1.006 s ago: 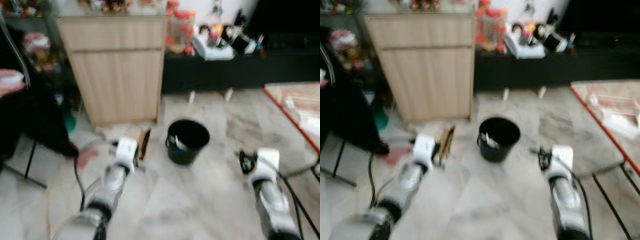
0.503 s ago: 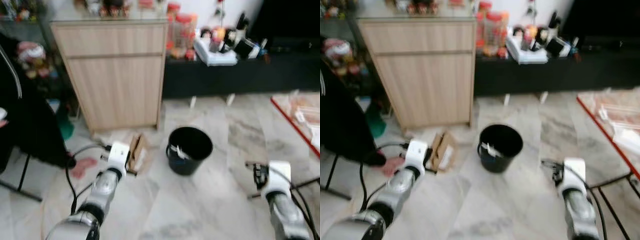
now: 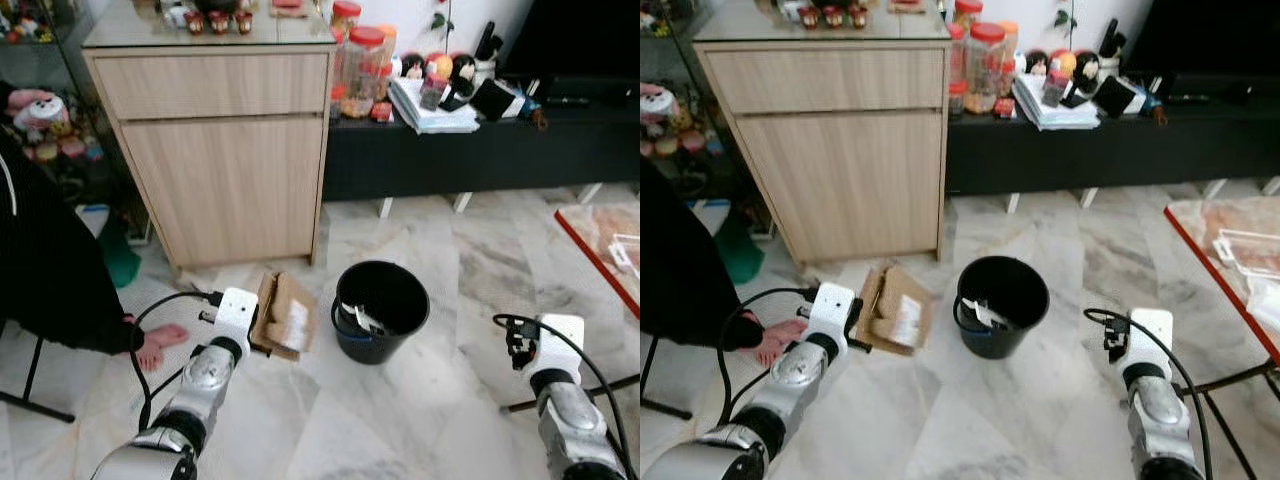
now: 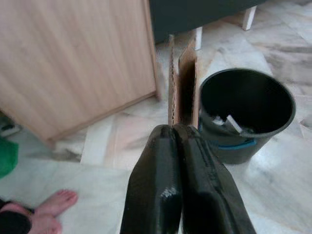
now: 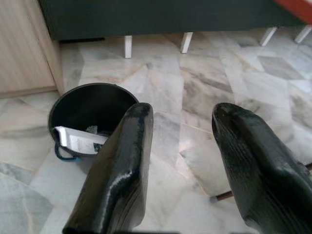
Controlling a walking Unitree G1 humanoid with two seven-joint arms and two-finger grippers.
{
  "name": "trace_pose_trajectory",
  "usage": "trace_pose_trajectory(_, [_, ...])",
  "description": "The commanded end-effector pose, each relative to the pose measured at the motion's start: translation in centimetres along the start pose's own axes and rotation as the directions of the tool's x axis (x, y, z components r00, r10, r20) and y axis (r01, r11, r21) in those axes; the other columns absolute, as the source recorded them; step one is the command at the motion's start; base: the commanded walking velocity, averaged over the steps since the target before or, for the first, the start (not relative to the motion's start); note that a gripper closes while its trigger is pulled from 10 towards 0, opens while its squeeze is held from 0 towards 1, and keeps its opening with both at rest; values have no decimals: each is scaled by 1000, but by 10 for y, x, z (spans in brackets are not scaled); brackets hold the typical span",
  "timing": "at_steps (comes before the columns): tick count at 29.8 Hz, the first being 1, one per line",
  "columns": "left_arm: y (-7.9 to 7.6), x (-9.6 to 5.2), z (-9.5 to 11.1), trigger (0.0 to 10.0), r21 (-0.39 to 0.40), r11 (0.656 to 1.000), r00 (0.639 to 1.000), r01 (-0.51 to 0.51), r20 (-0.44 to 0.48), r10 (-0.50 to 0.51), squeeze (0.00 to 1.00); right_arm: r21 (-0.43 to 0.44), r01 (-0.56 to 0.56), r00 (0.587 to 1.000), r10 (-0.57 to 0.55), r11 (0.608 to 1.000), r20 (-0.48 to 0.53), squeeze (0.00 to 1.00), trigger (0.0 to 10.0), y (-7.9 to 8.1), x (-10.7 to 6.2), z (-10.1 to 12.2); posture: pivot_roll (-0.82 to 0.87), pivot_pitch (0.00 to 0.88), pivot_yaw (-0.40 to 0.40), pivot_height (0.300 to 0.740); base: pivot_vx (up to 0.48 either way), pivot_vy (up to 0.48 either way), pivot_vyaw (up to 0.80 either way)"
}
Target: Picking trash to rubbish bin
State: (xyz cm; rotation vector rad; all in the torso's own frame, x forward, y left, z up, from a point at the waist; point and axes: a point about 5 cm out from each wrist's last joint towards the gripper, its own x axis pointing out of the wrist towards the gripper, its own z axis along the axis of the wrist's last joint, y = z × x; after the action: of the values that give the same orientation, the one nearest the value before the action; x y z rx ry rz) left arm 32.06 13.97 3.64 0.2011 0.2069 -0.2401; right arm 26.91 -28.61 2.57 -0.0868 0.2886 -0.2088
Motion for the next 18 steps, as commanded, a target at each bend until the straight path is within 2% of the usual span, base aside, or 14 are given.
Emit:
trace_pose_trajectory(1, [-7,2,3,10000,-4,1000,1000,17,11,-17,0,2,3,1000,-3,1000,13,0,10000,-2,0,2,69,113,-78,740,405,0,0])
trace_pose_trajectory(4, [-7,2,4,10000,-4,1000,1000,19,16,-19,0,11,-16,999,16,1000,39,0,10000,4,2,6,69,113,-78,740,405,0,0])
trace_pose_trajectory(13, [-9,3,5,10000,-7,1000,1000,19,21,-19,0,17,-32,998,31,999,56,0,10000,5,4,11,69,114,-82,740,406,0,0])
trace_pose_trajectory(18, [-9,3,6,10000,-9,1000,1000,18,25,-18,0,18,-56,996,55,998,65,0,10000,8,4,12,69,114,-82,740,405,0,-800])
